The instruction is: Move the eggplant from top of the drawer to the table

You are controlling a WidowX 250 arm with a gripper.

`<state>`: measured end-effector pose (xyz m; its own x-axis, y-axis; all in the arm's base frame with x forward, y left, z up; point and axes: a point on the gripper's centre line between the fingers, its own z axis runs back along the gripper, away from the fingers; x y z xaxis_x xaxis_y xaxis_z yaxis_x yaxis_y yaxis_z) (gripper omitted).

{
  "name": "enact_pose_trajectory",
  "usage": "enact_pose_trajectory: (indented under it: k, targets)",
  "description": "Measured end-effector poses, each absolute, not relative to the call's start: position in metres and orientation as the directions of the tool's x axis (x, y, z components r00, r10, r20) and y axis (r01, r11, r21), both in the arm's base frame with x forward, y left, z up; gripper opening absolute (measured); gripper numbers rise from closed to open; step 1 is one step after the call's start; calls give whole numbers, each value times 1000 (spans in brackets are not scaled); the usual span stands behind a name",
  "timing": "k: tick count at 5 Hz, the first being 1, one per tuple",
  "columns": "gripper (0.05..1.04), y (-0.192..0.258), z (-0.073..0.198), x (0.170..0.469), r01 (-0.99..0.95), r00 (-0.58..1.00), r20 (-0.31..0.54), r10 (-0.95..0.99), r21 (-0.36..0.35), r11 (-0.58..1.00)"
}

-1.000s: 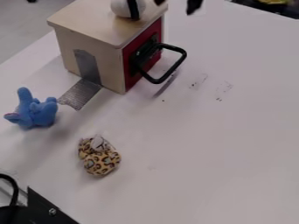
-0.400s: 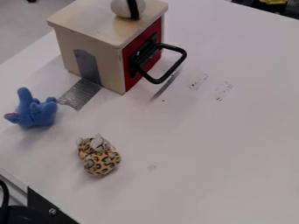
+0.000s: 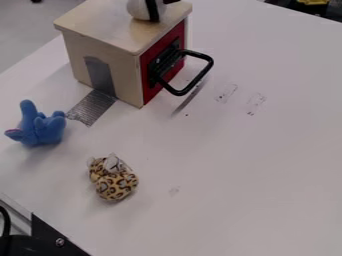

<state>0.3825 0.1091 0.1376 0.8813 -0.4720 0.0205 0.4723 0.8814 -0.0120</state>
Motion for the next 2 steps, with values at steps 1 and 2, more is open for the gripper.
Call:
enact_pose_trajectory:
  k: [1, 2]
  targets:
    - [997, 115, 109, 382, 463, 884, -55, -465, -40, 885]
    - [954, 118, 106, 386, 430, 899, -81, -431, -38, 902]
